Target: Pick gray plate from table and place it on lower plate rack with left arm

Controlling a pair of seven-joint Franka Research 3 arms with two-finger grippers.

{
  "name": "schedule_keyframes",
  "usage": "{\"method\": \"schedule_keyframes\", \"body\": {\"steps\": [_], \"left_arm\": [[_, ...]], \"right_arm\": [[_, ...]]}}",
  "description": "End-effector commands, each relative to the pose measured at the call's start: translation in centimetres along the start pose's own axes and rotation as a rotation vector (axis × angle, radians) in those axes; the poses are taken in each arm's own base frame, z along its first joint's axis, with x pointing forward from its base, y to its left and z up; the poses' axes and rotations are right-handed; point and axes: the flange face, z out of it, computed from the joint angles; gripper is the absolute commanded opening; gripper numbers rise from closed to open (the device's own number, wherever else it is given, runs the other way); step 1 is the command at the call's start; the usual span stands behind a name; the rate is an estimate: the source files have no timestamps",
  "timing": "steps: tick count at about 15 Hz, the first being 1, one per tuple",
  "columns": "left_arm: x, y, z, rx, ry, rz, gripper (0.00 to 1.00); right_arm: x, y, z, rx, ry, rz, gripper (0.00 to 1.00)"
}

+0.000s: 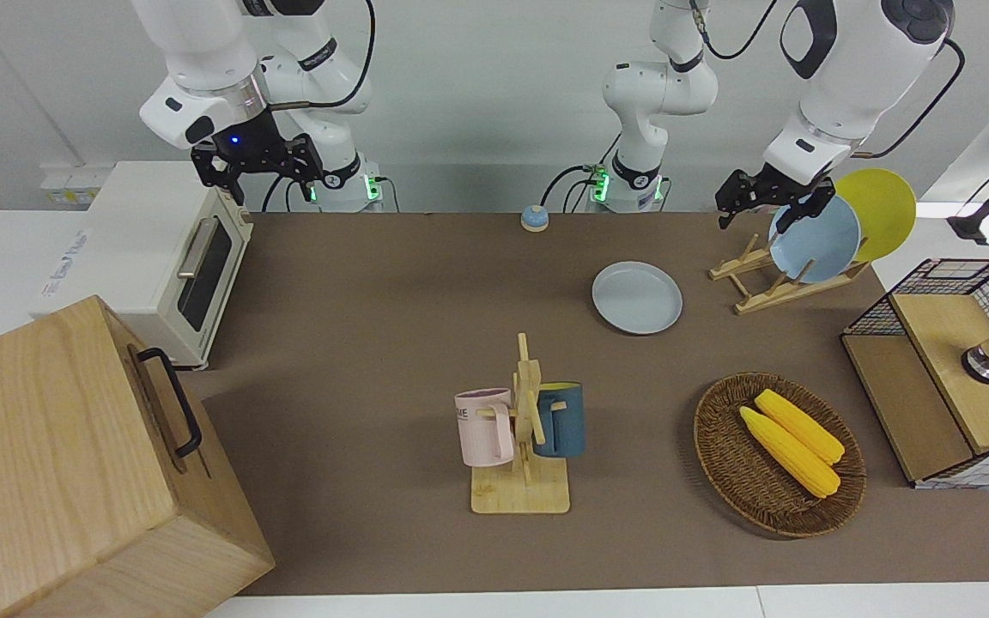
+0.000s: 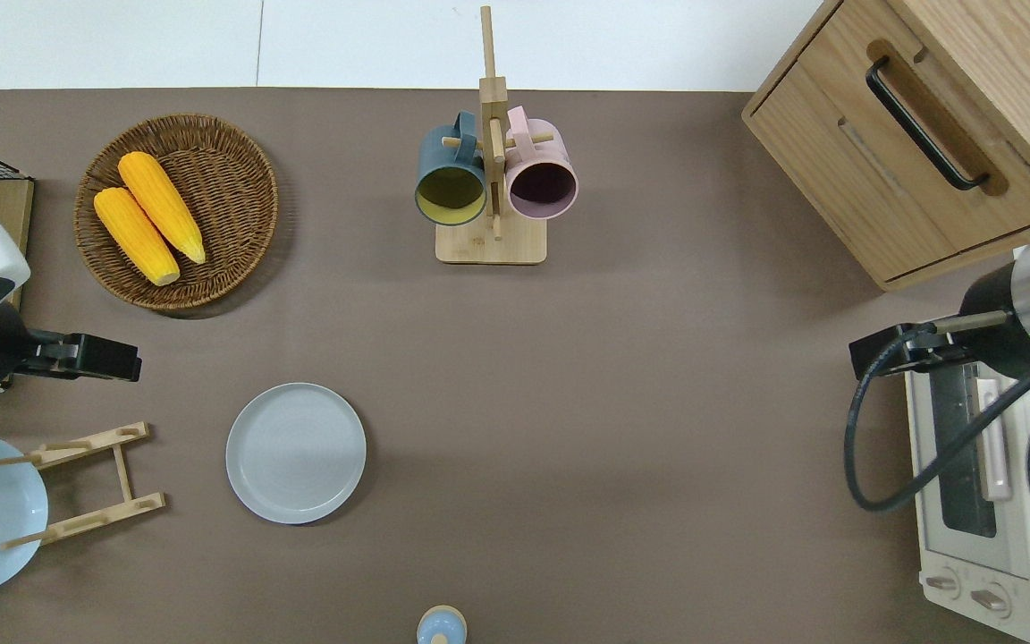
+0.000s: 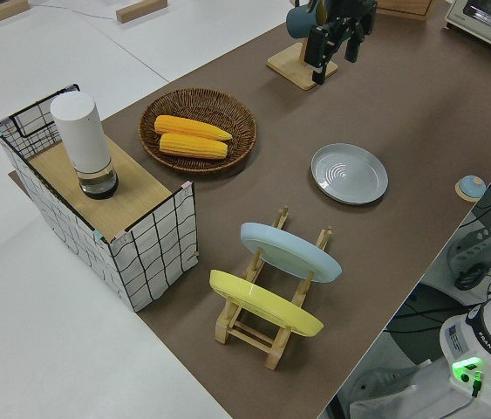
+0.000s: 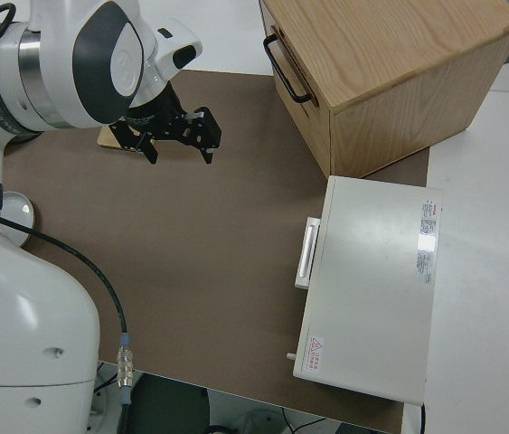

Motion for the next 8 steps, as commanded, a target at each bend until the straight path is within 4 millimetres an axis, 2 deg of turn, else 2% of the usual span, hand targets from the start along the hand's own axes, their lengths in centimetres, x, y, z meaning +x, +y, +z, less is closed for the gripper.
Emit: {"method": "schedule_keyframes", "body": {"steps": [1, 3, 8], "left_arm": [[-1.9, -0.3, 2.6, 0.01, 0.017, -0.017, 0.99], [-2.3, -0.5, 5.4, 0.011, 0.051, -0.033, 0.99], [-2.9, -0.3, 10.1, 0.01, 0.074, -0.081, 0.99]], "right_arm": [[-0.2, 0.3, -0.3, -0.006, -0.003, 0.017, 0.983], [-0.2, 0.2, -0.3, -0.007, -0.003, 0.015, 0.983], [-0.3, 0.2, -0.3, -0.007, -0.001, 0.015, 0.983]]}}
